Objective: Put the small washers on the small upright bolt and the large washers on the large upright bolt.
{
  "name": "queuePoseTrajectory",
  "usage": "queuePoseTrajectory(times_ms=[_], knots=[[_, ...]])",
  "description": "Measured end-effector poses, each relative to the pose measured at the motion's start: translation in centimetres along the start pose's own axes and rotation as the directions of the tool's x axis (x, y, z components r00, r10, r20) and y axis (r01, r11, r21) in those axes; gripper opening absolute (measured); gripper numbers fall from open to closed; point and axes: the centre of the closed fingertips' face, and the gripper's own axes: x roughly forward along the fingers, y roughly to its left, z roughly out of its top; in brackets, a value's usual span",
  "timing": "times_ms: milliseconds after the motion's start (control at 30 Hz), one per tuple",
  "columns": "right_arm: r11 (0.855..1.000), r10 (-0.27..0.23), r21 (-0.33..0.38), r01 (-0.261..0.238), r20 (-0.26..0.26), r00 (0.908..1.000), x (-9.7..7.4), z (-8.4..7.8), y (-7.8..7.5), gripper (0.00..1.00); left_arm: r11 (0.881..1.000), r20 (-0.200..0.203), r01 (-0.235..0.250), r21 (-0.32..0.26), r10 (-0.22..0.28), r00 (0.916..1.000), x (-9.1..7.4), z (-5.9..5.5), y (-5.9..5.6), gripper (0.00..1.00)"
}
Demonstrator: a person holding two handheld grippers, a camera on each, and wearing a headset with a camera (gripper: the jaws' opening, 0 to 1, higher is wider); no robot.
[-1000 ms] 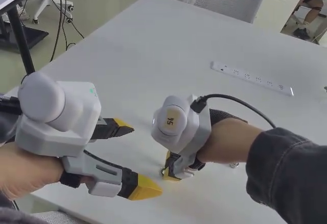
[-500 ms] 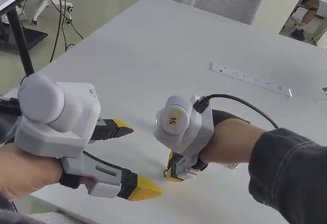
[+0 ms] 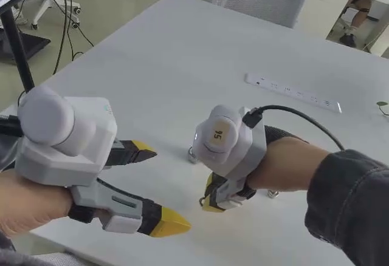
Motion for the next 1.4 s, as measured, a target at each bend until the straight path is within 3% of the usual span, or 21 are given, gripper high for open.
queuePoseTrajectory(times_ms=[700, 1400], knots=[[0.995, -0.030, 0.099, 0.027, 0.024, 0.9993, -2.4, -2.9, 1.2, 0.14, 1.000, -0.009, 0.024, 0.015, -0.024, 0.9997, 0.5, 0.1, -0.3, 0.81], [0.974, -0.067, 0.215, 0.065, 0.004, 0.9977, -4.2, -8.2, 1.6, 0.14, 0.999, -0.020, 0.040, 0.019, -0.040, 0.9990, 1.1, 0.1, -0.6, 0.81]])
